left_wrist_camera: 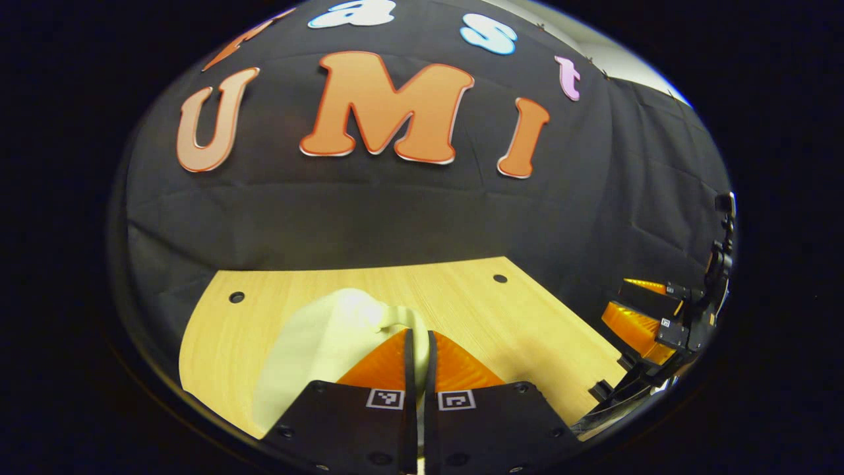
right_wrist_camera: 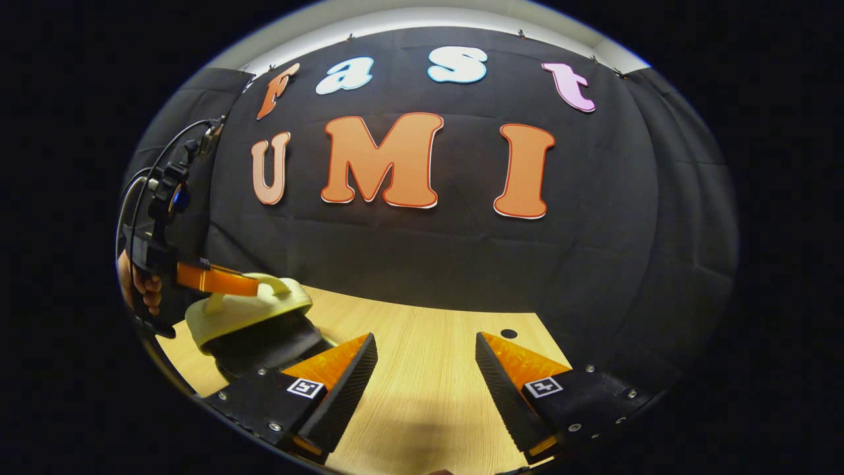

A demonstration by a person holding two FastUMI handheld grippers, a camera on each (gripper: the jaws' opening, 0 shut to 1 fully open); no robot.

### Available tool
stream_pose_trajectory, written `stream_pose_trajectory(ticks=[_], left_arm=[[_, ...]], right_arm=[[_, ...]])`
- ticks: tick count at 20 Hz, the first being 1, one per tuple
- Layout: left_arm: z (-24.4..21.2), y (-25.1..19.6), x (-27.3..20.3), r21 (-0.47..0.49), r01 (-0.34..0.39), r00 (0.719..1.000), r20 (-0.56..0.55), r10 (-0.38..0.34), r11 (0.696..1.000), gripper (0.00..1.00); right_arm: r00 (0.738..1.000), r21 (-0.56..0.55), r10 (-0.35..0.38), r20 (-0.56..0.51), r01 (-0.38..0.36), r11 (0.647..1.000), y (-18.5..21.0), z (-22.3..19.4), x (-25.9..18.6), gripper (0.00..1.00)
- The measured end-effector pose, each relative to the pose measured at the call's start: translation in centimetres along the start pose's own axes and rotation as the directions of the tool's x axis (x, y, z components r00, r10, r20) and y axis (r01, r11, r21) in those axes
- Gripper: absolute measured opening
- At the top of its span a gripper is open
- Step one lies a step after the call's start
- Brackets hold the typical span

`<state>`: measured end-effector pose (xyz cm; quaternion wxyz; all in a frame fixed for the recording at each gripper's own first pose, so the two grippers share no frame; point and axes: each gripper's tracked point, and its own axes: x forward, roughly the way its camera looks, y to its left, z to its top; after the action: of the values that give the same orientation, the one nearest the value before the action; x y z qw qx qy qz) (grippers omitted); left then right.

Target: First open the suitcase, pack the skin care products into it, and then close the suitcase.

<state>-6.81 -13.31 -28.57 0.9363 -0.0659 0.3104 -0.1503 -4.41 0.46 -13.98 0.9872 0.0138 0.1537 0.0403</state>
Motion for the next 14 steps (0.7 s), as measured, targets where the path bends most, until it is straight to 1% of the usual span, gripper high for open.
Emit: stream_pose_trajectory(ticks=[4,6,7,9,11,12,13,14], left_arm=[[-3.8,-2.9,2.4,0.036,0.038,0.996,-0.081,-0.035,0.999,0.04],[-5.3,-3.8,3.5,0.071,0.037,0.994,-0.106,-0.03,0.997,0.04],[-6.5,-3.6,3.9,0.088,0.038,0.992,-0.122,-0.027,0.995,0.04],[-8.1,-4.5,4.1,0.117,0.047,0.987,-0.158,-0.028,0.992,0.07],[-9.2,-5.1,4.4,0.127,0.048,0.981,-0.19,-0.023,0.991,0.1],[-9.7,-5.6,4.3,0.116,0.056,0.978,-0.204,-0.031,0.992,0.11],[-9.9,-5.9,4.4,0.112,0.059,0.979,-0.2,-0.035,0.992,0.14],[-10.1,-6.4,4.3,0.098,0.074,0.978,-0.204,-0.052,0.992,0.14]], right_arm=[[1.0,0.012,-0.004,-0.011,0.004,1.0,-0.4,-0.6,-0.2,0.95],[1.0,0.016,0.001,-0.012,-0.001,1.0,-0.3,-0.7,-0.4,0.95],[1.0,0.017,0.002,-0.011,-0.002,1.0,-0.3,-0.6,-0.4,0.95],[1.0,0.017,0.005,-0.011,-0.005,1.0,-0.2,-0.6,-0.3,0.95],[1.0,0.018,0.012,-0.009,-0.012,1.0,0.1,-0.5,-0.3,0.95],[1.0,0.018,0.018,-0.005,-0.018,1.0,0.3,-0.3,-0.3,0.95],[1.0,0.017,0.019,-0.002,-0.019,1.0,0.3,-0.2,-0.3,0.95],[1.0,0.015,0.023,0.001,-0.023,1.0,0.4,-0.1,-0.3,0.95]])
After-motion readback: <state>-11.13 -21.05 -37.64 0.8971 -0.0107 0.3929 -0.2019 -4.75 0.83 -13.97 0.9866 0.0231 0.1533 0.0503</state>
